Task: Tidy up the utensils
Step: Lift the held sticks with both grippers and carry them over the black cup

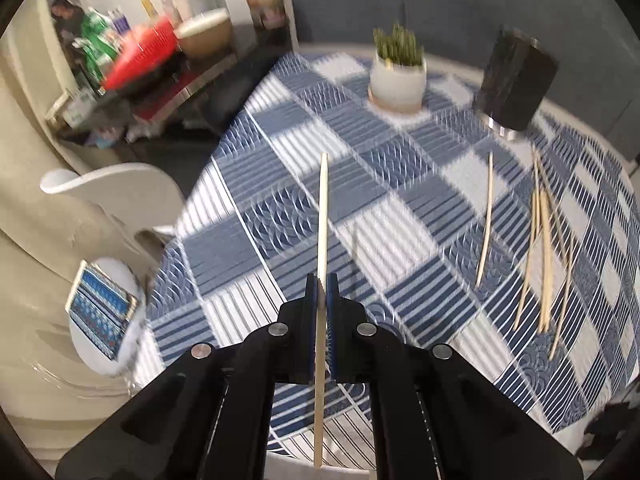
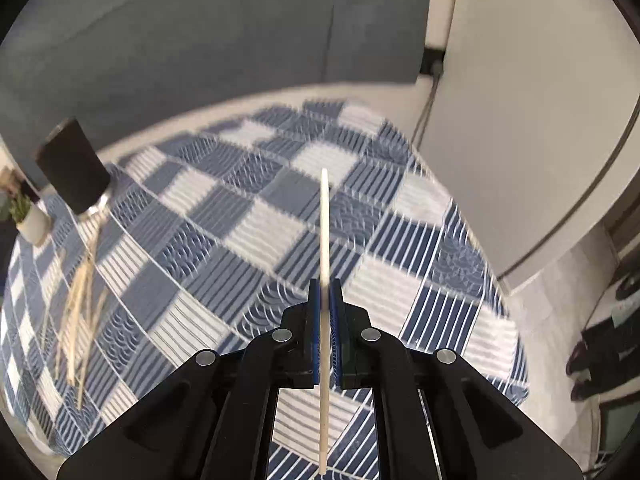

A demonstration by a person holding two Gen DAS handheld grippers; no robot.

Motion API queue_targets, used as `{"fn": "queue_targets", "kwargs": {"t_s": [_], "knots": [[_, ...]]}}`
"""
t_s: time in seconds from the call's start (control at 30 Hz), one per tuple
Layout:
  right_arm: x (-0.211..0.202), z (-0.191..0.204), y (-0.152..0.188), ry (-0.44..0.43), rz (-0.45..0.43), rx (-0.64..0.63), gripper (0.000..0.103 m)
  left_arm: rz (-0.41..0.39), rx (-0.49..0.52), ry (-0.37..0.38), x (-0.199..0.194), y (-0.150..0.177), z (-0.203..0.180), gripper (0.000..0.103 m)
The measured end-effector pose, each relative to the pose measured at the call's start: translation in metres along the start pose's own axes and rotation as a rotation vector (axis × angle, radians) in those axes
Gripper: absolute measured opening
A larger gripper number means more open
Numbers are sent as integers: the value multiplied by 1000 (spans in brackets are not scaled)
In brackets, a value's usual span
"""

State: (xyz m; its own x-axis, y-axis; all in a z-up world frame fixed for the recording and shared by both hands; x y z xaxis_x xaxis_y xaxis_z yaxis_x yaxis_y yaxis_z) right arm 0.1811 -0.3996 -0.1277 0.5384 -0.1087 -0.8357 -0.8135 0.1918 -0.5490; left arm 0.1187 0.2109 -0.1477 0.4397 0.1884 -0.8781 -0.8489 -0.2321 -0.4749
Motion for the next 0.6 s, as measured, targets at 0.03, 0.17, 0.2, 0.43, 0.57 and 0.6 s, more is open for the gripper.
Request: {"fn": "queue_targets", "kwargs": {"t_s": [0.03, 0.17, 0.2, 0.43, 0.57, 0.6], "knots": [[-6, 2, -9, -10, -25, -2, 5, -16, -5, 5, -8, -5, 2, 5], [-40, 10, -36, -49, -116, -21, 5, -117, 6, -1, -47, -36, -2, 5], [-46, 13, -44, -60, -139, -25, 5, -148, 9, -4, -59, -47, -3, 5], [-98, 45, -108, -110, -329, -86, 5, -306, 23, -32, -119, -121, -26, 5], [-116, 65, -147, -129, -400, -121, 5, -389, 54, -20, -143, -163, -51, 5], [-120, 70, -160, -140, -419, -129, 5, -415, 61, -15, -150, -176, -59, 5]]}}
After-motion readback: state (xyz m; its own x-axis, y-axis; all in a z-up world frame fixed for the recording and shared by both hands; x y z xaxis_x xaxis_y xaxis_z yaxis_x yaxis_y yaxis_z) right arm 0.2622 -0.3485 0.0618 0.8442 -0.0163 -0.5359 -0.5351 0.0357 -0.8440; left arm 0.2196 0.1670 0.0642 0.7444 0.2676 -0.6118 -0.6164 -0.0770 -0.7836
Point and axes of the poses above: each gripper's, at about its wrist camera, not at the fingertips, and x roughly the way its jaws point, z to its left, y to its underside, the point moved 7 cm from there along x, roughly the way its jaws point, and after that the axes turned 1 degree about z, right-handed, at the moved point
